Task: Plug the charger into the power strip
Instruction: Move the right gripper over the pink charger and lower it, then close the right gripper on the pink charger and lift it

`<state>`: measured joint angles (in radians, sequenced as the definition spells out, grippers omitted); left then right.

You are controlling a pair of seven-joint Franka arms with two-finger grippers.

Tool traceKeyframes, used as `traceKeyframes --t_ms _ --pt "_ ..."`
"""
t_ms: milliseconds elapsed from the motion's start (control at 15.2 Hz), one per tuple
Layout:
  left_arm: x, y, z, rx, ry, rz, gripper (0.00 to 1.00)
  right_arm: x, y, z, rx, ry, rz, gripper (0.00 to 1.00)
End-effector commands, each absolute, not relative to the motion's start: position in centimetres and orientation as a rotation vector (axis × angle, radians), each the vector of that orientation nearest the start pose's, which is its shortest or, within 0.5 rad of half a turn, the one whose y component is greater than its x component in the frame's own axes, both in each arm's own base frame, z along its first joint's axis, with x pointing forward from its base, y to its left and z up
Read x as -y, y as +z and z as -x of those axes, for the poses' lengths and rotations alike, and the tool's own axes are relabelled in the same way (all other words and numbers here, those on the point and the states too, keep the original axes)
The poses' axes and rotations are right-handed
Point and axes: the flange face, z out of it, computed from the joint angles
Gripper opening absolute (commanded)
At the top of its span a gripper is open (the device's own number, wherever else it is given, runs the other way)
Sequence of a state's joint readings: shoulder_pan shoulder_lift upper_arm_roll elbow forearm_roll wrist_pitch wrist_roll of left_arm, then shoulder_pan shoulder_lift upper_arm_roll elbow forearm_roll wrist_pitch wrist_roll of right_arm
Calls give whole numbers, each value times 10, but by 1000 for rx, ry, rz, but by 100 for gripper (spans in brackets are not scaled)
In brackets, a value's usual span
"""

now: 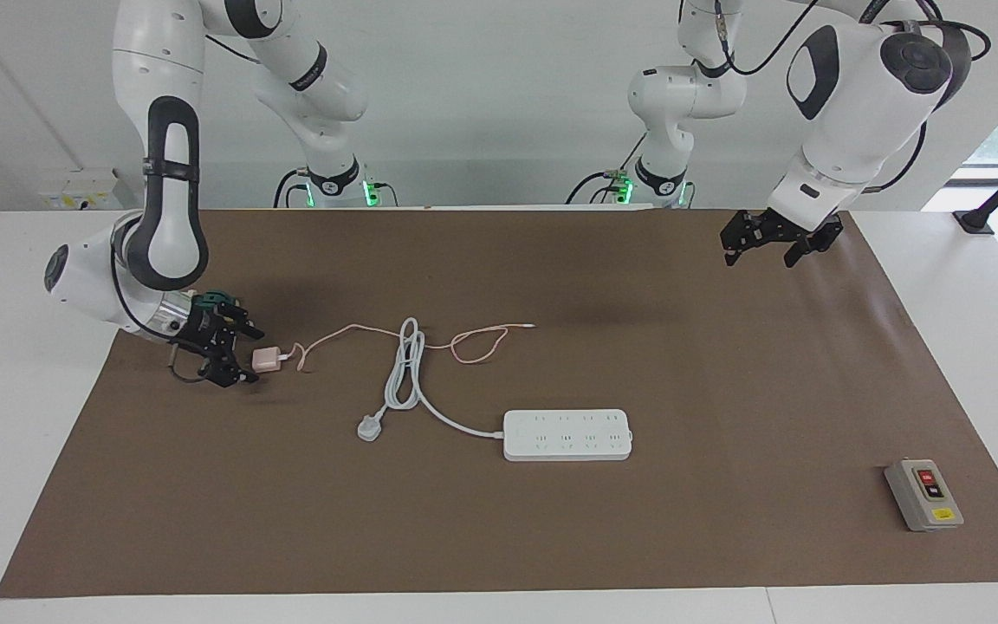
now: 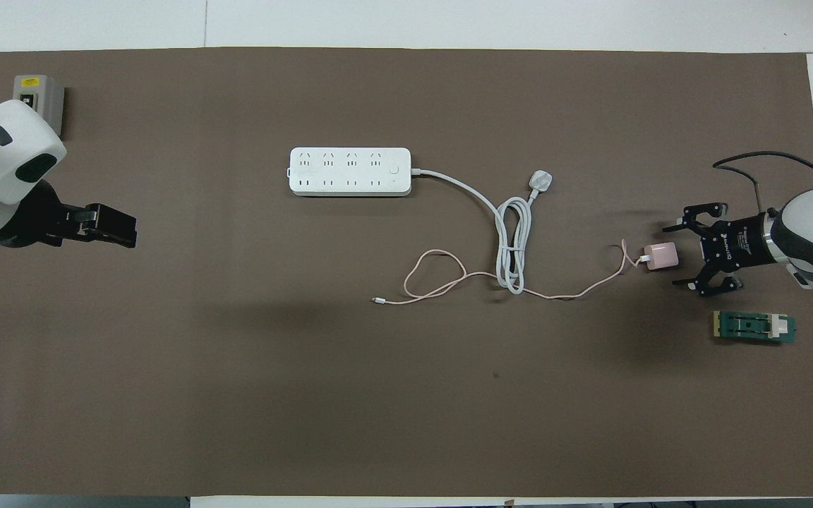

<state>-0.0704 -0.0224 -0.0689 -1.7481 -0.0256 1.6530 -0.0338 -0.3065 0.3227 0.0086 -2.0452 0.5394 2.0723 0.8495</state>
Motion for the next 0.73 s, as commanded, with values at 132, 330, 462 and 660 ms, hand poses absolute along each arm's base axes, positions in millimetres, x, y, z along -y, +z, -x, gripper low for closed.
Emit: traceKeyframes --t_ms 132,330,462,660 --pt "78 561 -532 -150 99 3148 100 138 268 -539 -1804 511 2045 87" --pt "78 561 -532 -135 97 3149 100 138 266 -537 -1788 516 2055 61" --pt "78 561 -531 -135 104 3148 100 138 266 -538 -1763 507 2076 27" --pt "79 561 -533 -140 92 3149 100 140 267 -538 -1700 484 2118 0"
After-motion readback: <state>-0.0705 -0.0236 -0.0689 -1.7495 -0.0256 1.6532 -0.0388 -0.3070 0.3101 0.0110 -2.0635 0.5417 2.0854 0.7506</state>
